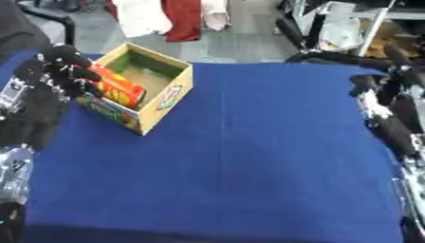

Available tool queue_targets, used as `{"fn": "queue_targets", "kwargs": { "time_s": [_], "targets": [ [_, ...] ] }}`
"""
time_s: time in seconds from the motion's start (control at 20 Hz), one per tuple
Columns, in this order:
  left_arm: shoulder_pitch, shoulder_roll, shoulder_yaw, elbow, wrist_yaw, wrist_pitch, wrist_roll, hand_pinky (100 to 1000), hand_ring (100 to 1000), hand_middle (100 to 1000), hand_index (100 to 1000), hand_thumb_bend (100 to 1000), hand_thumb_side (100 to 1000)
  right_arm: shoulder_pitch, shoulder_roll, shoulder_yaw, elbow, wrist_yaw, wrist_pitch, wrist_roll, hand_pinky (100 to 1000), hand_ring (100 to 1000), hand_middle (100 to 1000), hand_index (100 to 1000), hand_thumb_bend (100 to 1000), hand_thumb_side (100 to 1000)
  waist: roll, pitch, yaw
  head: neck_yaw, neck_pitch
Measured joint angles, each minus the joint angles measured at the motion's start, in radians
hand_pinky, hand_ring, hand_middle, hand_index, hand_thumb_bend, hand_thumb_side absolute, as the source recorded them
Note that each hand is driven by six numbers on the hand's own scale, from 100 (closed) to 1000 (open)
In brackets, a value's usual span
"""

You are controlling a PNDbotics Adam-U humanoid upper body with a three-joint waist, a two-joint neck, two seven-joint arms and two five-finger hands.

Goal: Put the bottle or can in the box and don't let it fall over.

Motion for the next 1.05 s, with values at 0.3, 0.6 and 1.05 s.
{"fn": "queue_targets", "kwargs": {
  "time_s": [0.3,0.6,1.05],
  "targets": [
    [0.008,0.002,-0.001,0.003,-0.010,-0.005,-0.005,581,659,654,798,100,624,0.038,0.023,-0.009,-0.002,-0.009,0.000,-0.042,590,680,730,972,100,423,0.005,0.001,-0.009,-0.007,0.000],
    [0.009,0.002,-0.007,0.003,-0.017,-0.004,-0.013,582,659,655,798,100,624,0.038,0.030,0.003,-0.002,-0.020,-0.001,-0.061,587,671,721,966,100,418,0.005,0.007,-0.009,-0.024,0.000],
    [0.009,0.002,-0.012,0.004,-0.018,-0.001,-0.015,580,659,655,798,100,627,0.038,0.031,0.021,-0.002,-0.065,0.000,-0.057,585,662,712,962,100,416,0.005,0.007,-0.012,-0.024,0.000]
  ]
}}
